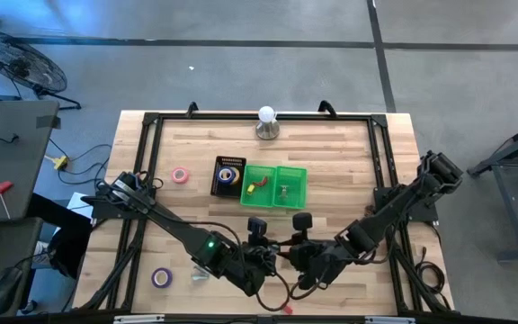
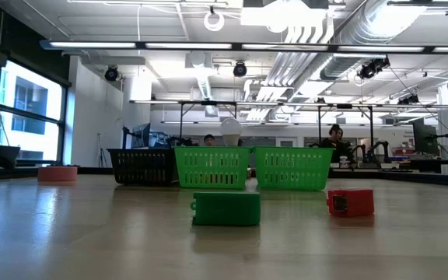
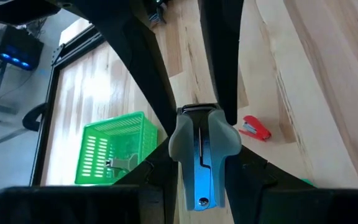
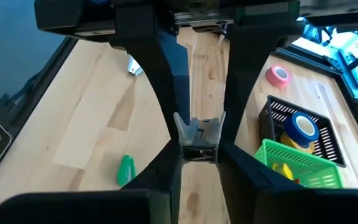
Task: Pick and place Stapler, Stapler remover, tape
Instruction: Put the gray staple remover into the right green bin
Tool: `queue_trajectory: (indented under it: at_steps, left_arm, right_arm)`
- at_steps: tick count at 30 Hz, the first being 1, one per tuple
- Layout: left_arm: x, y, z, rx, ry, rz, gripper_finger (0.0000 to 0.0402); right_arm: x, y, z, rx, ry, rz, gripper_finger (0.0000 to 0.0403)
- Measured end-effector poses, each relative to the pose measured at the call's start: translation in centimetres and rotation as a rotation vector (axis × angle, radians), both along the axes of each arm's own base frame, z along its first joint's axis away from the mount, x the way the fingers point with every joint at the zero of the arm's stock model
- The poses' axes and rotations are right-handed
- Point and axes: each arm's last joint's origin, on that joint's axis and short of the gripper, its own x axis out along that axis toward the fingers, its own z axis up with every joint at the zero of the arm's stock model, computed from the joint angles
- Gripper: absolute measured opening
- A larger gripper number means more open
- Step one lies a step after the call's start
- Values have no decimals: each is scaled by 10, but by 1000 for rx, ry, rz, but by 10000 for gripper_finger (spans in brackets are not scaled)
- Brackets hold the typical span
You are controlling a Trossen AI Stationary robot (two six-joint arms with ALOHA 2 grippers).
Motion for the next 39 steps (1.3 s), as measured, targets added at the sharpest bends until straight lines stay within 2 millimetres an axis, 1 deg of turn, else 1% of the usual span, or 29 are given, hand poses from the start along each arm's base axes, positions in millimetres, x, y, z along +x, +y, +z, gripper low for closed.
queue_trajectory:
  at_steps: [8, 10, 14, 16, 18, 20, 23, 27, 29, 32, 35, 39]
  left_arm:
    - [0, 0, 0, -12, -4, 13, 93]
    - [0, 0, 0, -26, -3, 13, 121]
    - [0, 0, 0, -28, -7, 15, 214]
    - [0, 0, 0, -29, -5, 16, 254]
    - [0, 0, 0, -27, -10, 21, 283]
    - [-2, -1, 1, 5, -30, 47, 301]
    - [-5, -4, 2, 82, -77, 104, 308]
    - [-14, -13, 5, 191, -135, 155, 303]
    - [-18, -17, 6, 257, -160, 178, 299]
    - [-23, -20, 7, 331, -184, 208, 293]
    - [-23, -19, 7, 357, -187, 226, 287]
    - [-22, -14, 6, 379, -166, 231, 282]
  right_arm:
    - [0, -1, 0, -7, 0, -12, 71]
    - [0, 0, 0, 1, 1, -13, 71]
    - [0, 0, -2, 2, 7, -18, 71]
    - [-1, 0, -1, 0, 5, -19, 71]
    - [-1, -1, -2, -3, 9, -32, 71]
    - [-3, -2, -4, -8, 20, -60, 71]
    - [-7, -6, -8, -44, 55, -123, 71]
    - [-15, -15, -15, -108, 102, -241, 71]
    - [-17, -23, -18, -136, 121, -314, 71]
    - [-19, -40, -23, -136, 168, -441, 71]
    - [-19, -61, -26, -92, 205, -590, 71]
    - [-12, -86, -28, -55, 262, -678, 71]
